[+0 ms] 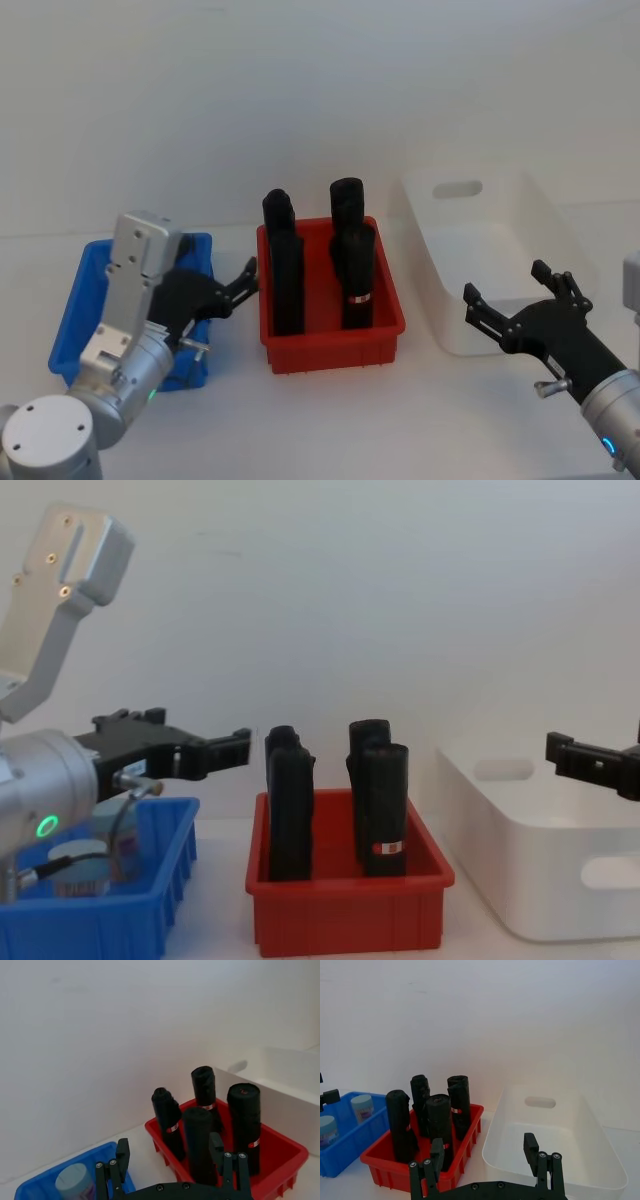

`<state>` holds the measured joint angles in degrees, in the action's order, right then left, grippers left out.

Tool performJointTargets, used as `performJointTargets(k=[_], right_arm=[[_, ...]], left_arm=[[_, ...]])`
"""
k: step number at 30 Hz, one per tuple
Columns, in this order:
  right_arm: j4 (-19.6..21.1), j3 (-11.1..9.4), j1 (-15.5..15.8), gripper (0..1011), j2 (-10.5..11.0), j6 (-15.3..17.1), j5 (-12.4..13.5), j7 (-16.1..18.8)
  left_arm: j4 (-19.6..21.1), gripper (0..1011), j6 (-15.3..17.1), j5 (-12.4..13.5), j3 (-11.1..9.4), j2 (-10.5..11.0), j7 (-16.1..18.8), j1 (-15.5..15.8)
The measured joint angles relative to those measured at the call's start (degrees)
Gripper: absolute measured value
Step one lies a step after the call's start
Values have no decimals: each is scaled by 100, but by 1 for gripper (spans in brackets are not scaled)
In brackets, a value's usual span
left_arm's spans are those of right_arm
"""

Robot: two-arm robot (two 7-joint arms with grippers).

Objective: Pick the cotton swabs from the blue box and place them into the white box.

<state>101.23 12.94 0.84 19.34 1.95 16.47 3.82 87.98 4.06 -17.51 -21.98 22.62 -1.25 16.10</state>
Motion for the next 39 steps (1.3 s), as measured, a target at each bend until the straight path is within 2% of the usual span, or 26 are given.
performJointTargets(k=[14, 25, 39], right_arm=[[0, 0, 0, 1001, 0, 0, 0, 0], [0, 0, 0, 1001, 0, 0, 0, 0], [0, 0, 0, 1001, 0, 0, 0, 0]], left_arm=[[-616, 1004, 473, -390, 335, 76, 131, 237], [-1008, 1004, 698, -481, 470, 81, 151, 377], [-1434, 1004, 869, -480, 530, 29, 46, 534]])
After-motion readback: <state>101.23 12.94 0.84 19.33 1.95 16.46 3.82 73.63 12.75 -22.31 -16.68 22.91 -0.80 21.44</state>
